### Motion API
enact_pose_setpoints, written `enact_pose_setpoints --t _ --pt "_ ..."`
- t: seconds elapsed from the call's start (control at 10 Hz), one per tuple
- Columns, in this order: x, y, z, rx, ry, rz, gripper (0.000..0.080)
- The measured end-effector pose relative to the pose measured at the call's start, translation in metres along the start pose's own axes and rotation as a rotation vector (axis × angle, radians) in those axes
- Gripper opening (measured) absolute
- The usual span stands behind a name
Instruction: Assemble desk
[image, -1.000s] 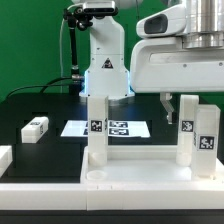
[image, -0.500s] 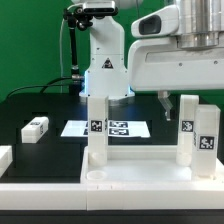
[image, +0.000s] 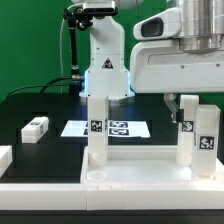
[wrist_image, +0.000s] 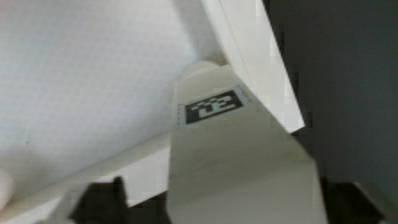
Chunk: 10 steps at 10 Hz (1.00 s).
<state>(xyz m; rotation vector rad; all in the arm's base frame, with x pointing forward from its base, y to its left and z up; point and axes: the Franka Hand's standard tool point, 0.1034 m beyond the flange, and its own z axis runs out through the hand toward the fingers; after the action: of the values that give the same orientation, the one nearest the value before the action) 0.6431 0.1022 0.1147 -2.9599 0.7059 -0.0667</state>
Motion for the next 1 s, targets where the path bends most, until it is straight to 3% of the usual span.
enact_pose_setpoints --t 0.1,0.2,0.5,0.7,1.0 --pt "0.0002 0.0000 -0.0001 0.000 0.001 0.006 0.0410" --pt "0.0001 0.0001 0.0001 0.000 0.000 0.054 0.0286" --pt "0.0001 0.0008 0.0005 -0.001 0.000 0.240 0.0287" --pt "-0.0002 0.0018 0.0015 -0.003 0.001 0.526 0.0287" --pt "-0.0041 0.0033 0.0026 0.049 0.002 1.037 0.0287"
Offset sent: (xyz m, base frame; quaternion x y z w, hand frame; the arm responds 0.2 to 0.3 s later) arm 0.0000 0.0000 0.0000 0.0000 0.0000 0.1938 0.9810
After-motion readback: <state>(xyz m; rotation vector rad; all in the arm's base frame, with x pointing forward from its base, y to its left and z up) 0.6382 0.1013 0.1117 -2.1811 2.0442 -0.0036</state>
